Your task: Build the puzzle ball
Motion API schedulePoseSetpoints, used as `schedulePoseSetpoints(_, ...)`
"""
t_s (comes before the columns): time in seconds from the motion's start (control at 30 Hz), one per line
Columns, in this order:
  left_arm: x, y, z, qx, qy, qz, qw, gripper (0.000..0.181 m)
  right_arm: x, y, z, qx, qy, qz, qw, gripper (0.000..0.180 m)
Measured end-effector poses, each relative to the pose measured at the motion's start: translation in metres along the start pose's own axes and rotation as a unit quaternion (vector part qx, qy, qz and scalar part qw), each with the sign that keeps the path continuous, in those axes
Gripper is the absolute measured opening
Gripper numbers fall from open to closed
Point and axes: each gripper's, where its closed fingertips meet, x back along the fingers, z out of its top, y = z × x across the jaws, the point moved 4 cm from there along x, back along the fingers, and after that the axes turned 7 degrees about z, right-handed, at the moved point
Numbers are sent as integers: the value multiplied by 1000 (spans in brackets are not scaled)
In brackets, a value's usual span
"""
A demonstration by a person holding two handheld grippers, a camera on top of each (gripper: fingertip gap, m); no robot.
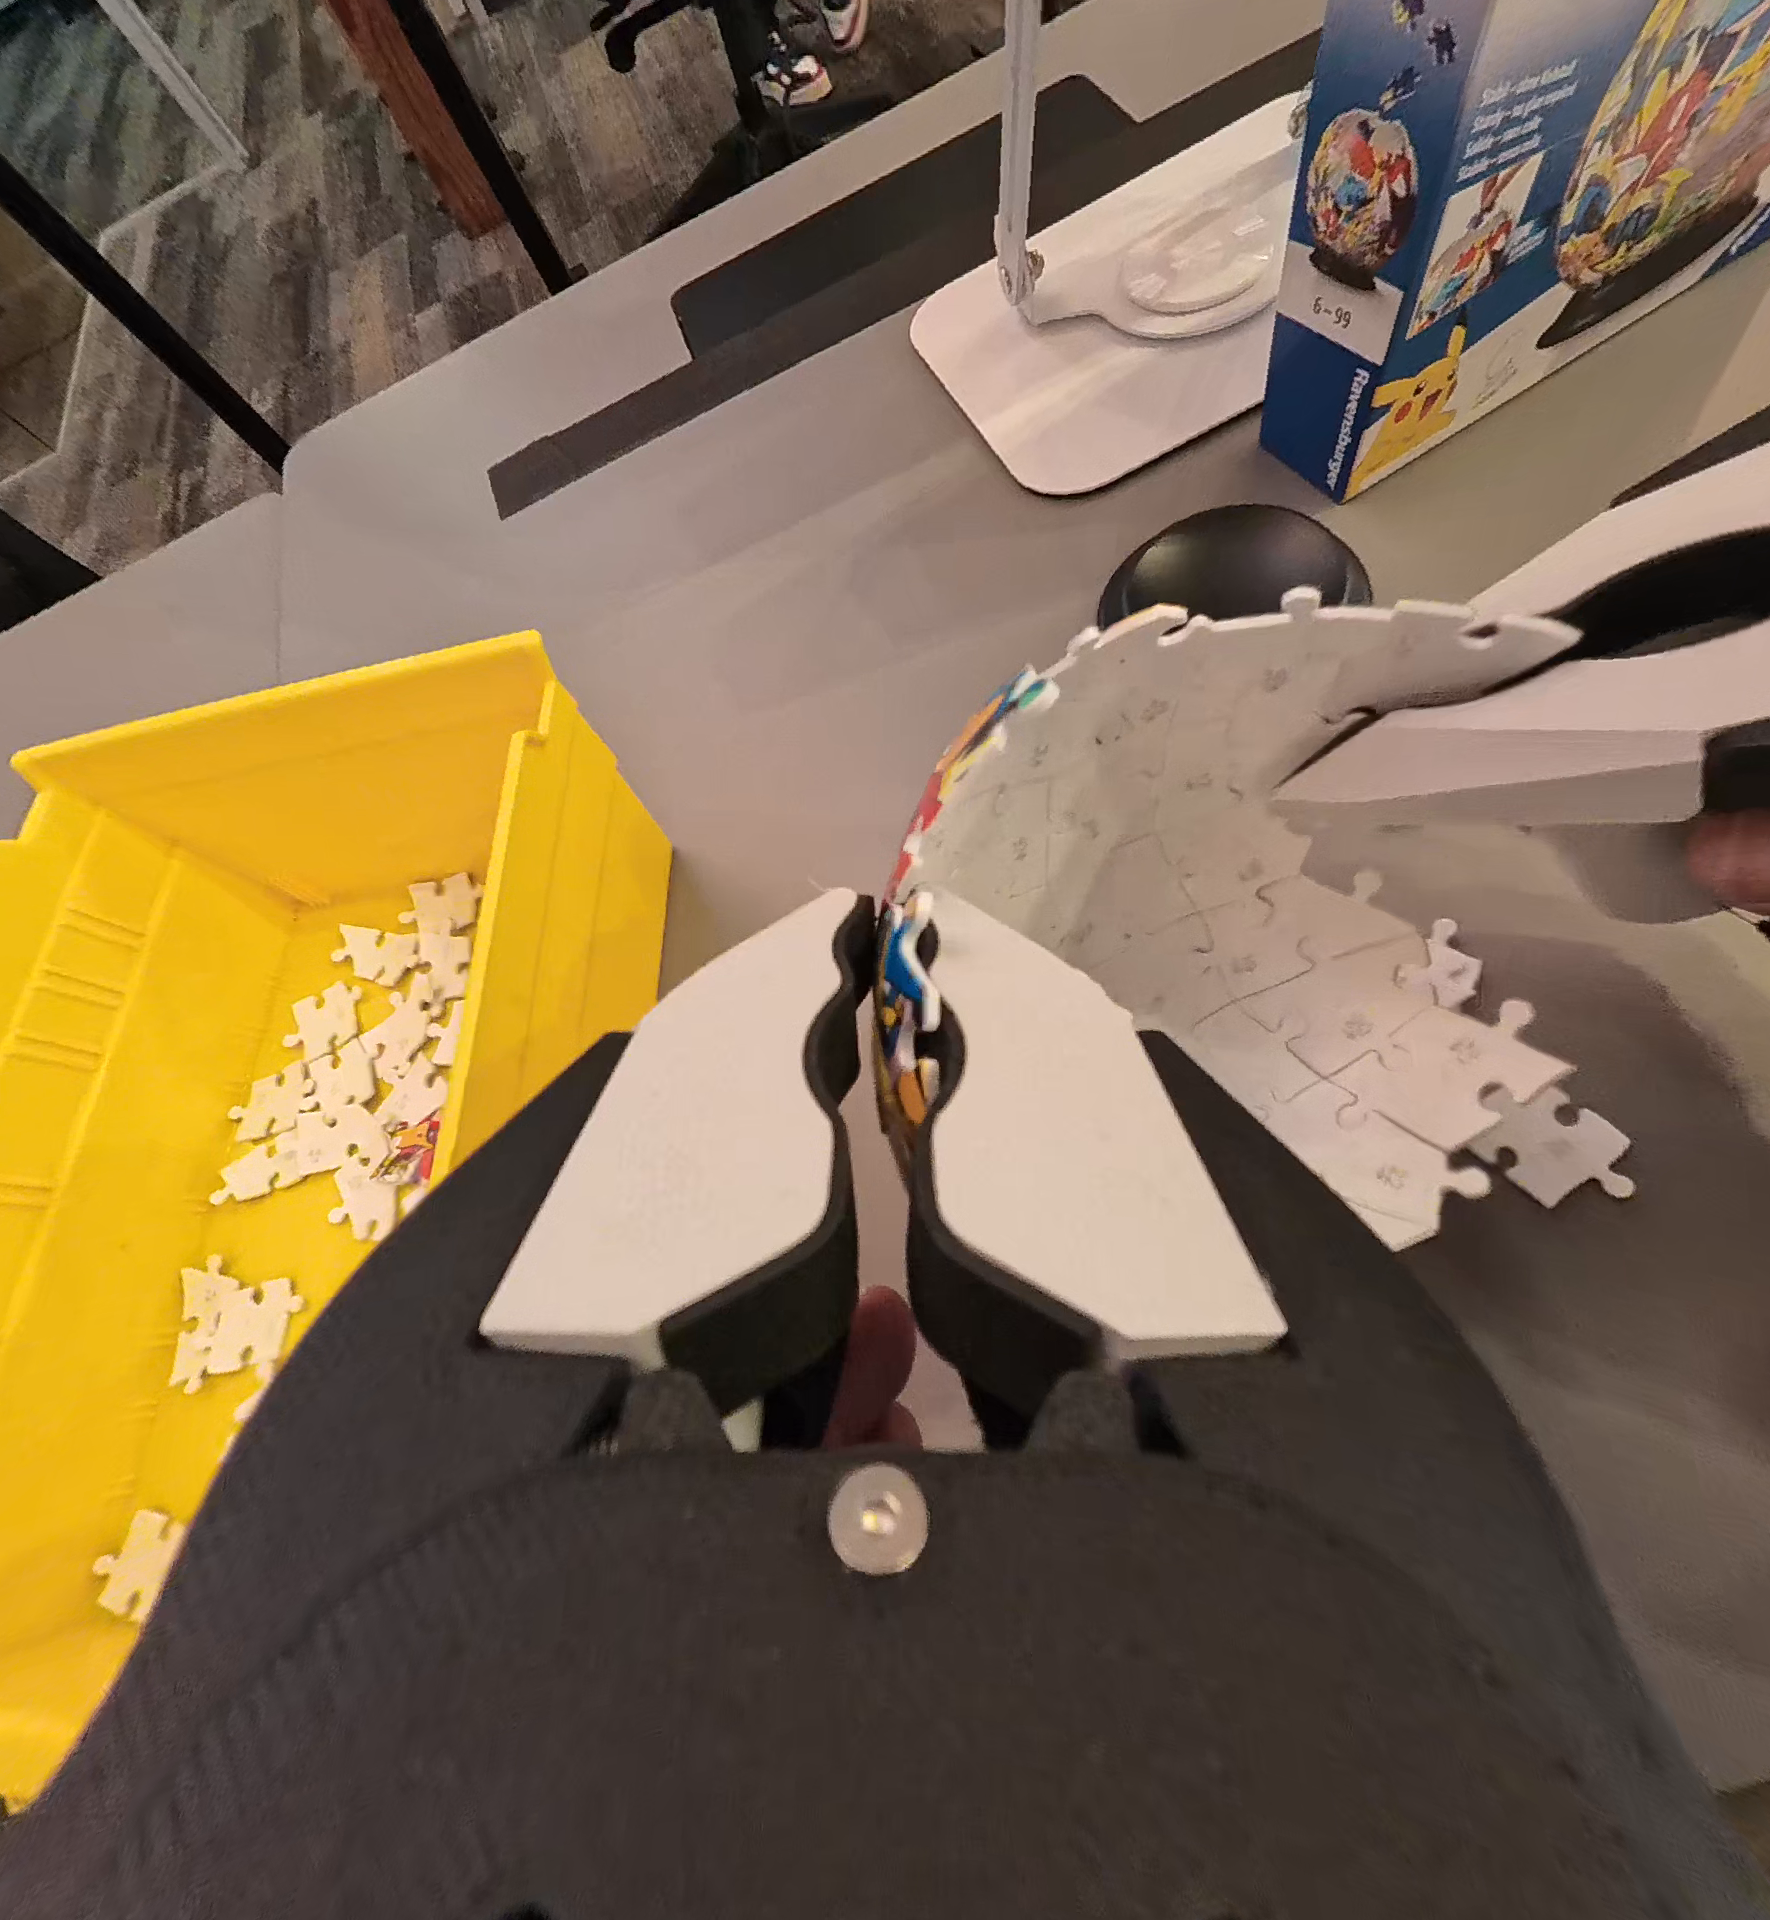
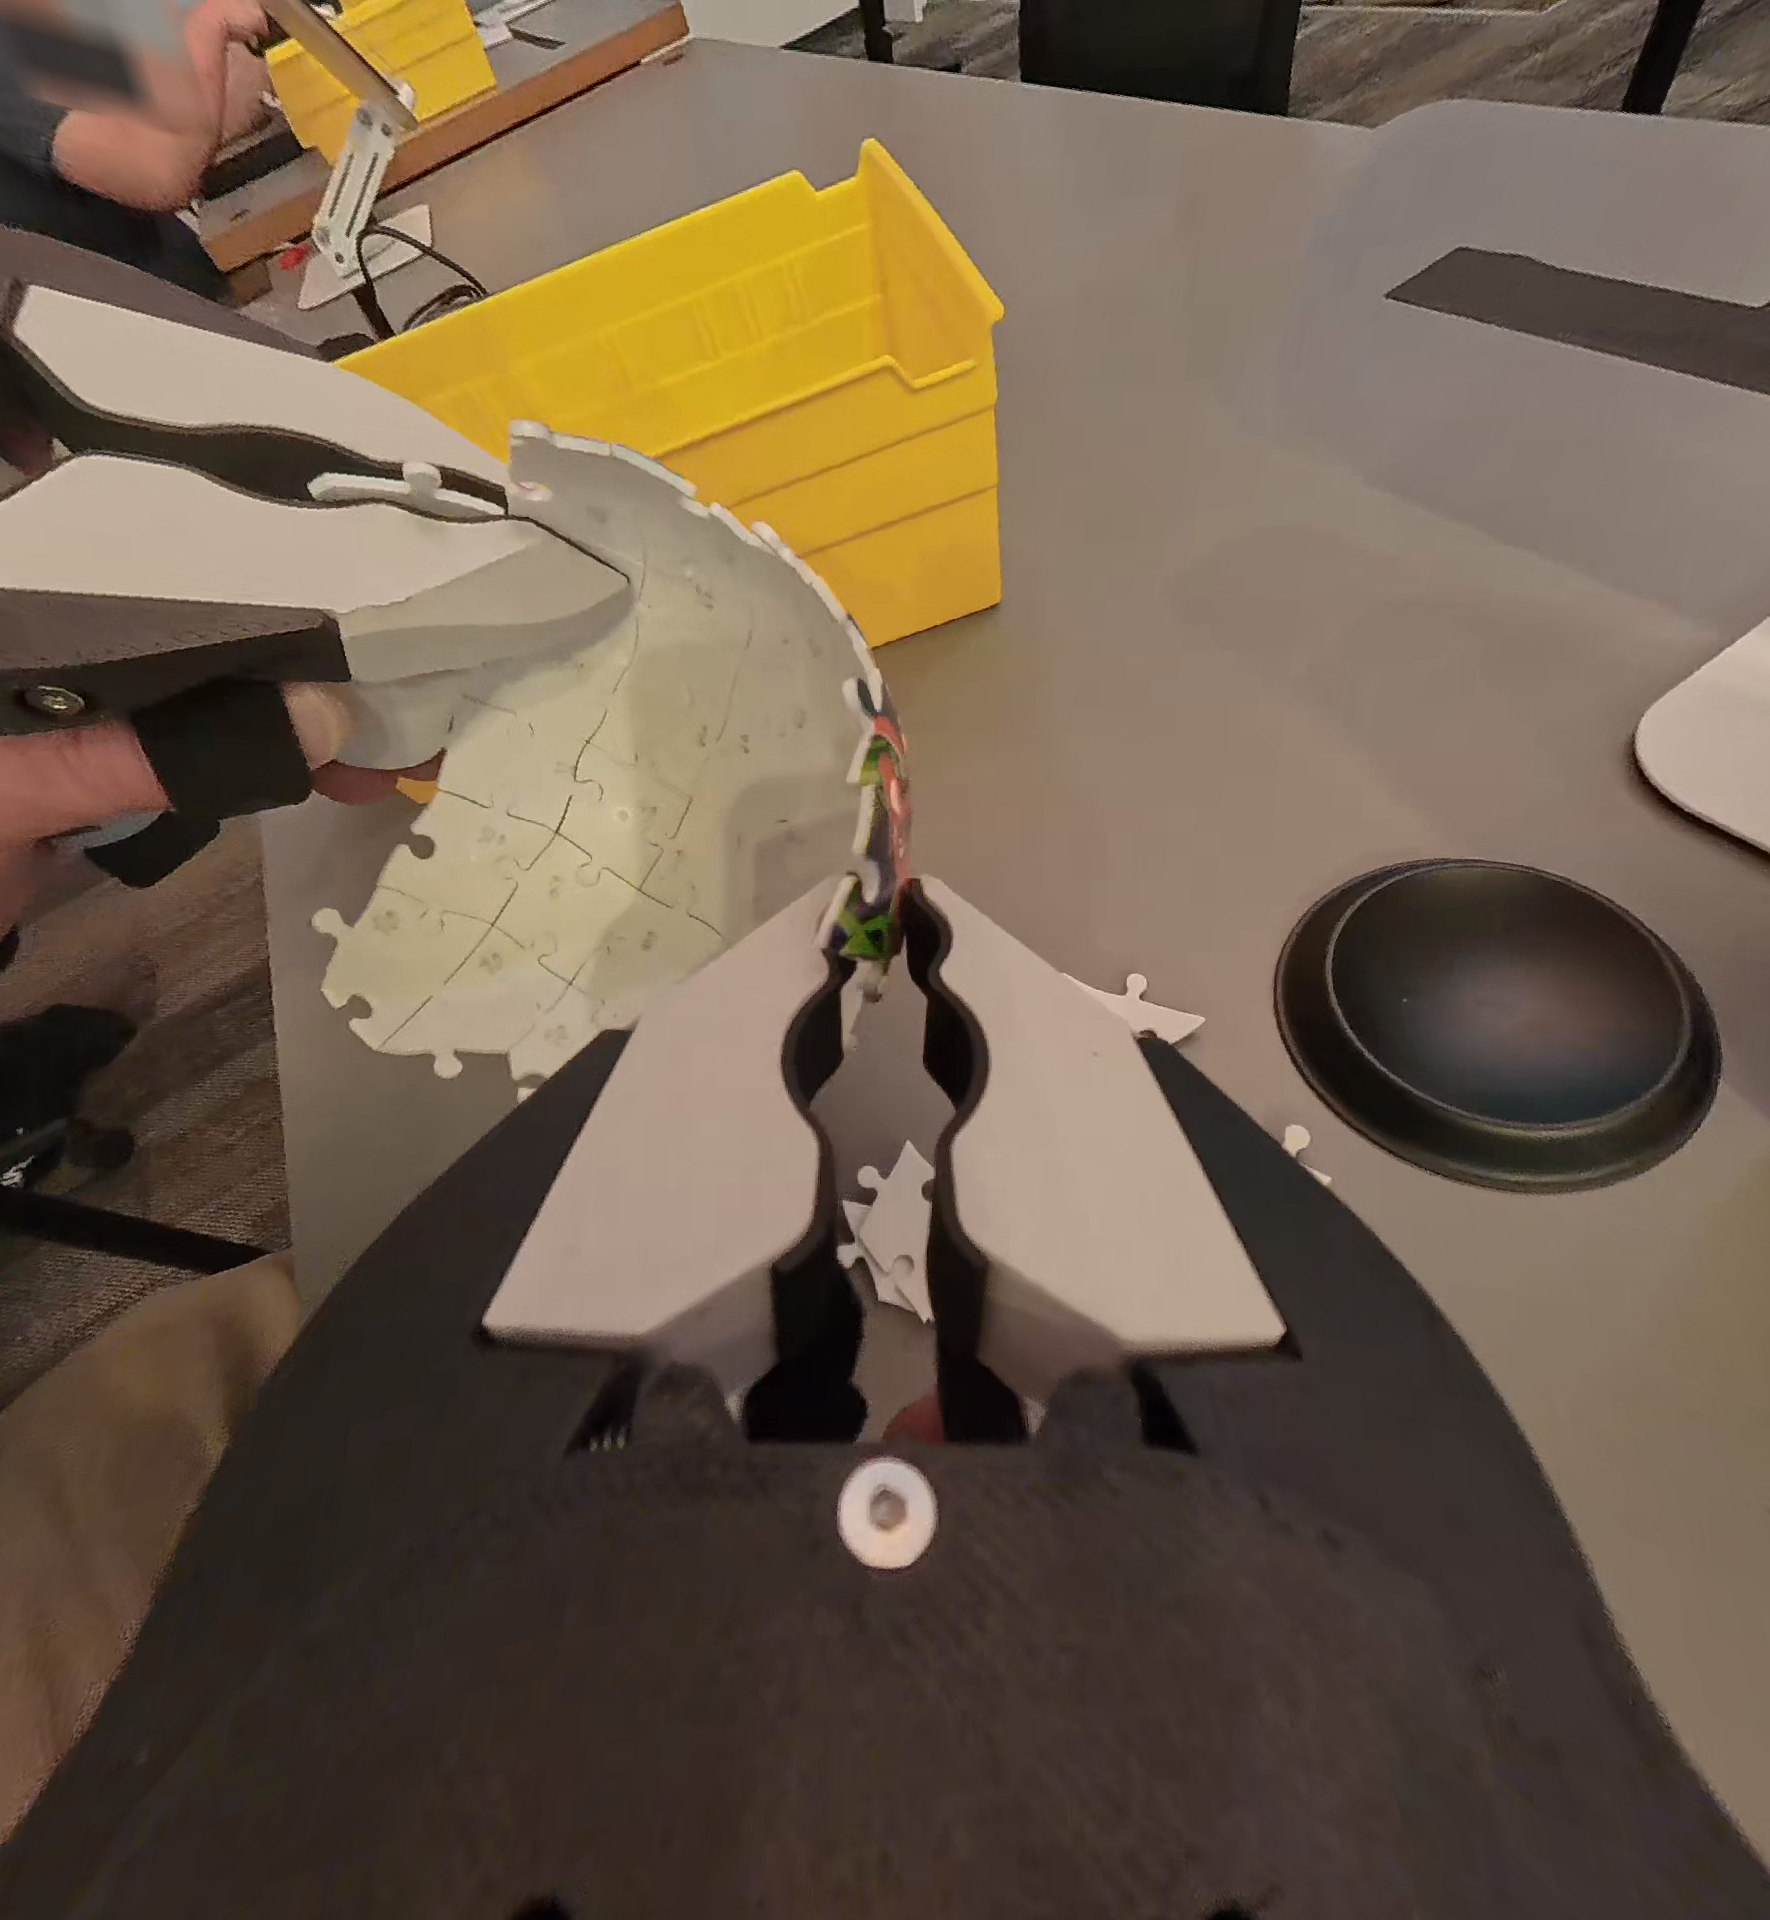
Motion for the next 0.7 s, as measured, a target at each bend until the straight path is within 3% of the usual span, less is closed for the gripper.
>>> schedulePoseSetpoints(0.53, 0, 4, 1, 14, 13, 20, 1000, 4, 1, 5, 4, 6, 26, -47, 999, 0)
schedulePoseSetpoints(0.6, -1, 2, 0, 15, 8, 24, 1000, 4, 2, 4, 3, 8, 25, -43, 999, 11)
schedulePoseSetpoints(0.7, -1, 1, -1, 16, 9, 23, 1000, 4, 2, 6, 2, 4, 26, -41, 999, 12)
